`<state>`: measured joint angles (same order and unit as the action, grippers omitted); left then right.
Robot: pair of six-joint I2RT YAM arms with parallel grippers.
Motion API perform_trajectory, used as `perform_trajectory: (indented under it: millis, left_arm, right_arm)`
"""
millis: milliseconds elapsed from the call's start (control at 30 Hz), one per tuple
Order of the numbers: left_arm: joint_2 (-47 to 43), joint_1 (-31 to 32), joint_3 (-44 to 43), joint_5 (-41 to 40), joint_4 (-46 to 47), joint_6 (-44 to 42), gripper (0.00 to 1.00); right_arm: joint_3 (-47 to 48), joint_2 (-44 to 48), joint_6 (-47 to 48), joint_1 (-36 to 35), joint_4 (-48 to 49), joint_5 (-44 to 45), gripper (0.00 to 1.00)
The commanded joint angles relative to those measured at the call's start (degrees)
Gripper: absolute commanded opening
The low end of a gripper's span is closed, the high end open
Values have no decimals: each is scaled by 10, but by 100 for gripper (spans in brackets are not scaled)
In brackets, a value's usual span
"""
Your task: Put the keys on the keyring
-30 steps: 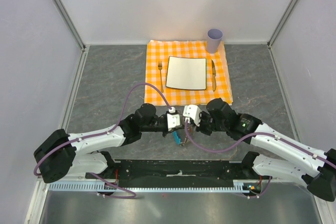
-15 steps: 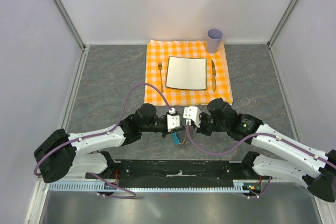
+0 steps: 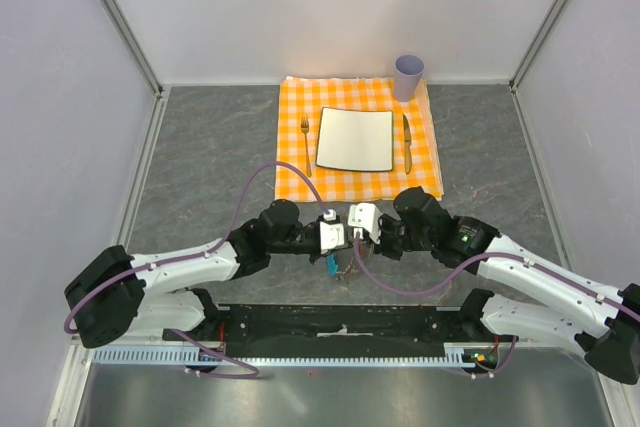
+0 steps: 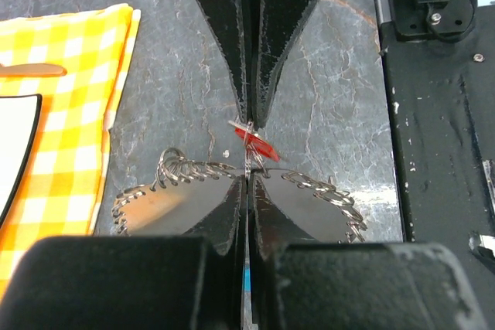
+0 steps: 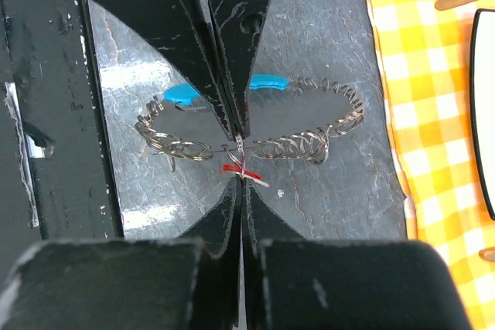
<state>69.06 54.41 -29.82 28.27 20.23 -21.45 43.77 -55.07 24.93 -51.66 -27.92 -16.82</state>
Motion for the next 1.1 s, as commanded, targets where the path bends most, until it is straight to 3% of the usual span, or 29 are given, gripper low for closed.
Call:
perform_trajectory:
  millis: [0, 700, 1067]
  left_arm:
    - [-11, 16, 7, -39, 20, -43, 2]
    - [-7, 72, -5, -142, -3, -84, 2]
    - [-8, 79, -6, -145, -1, -84, 2]
  right_arm:
    - [16, 0, 6, -3, 18, -7, 0]
    - [12, -13, 13, -22, 1, 20, 0]
    - [12, -23, 11, -28, -3, 26, 0]
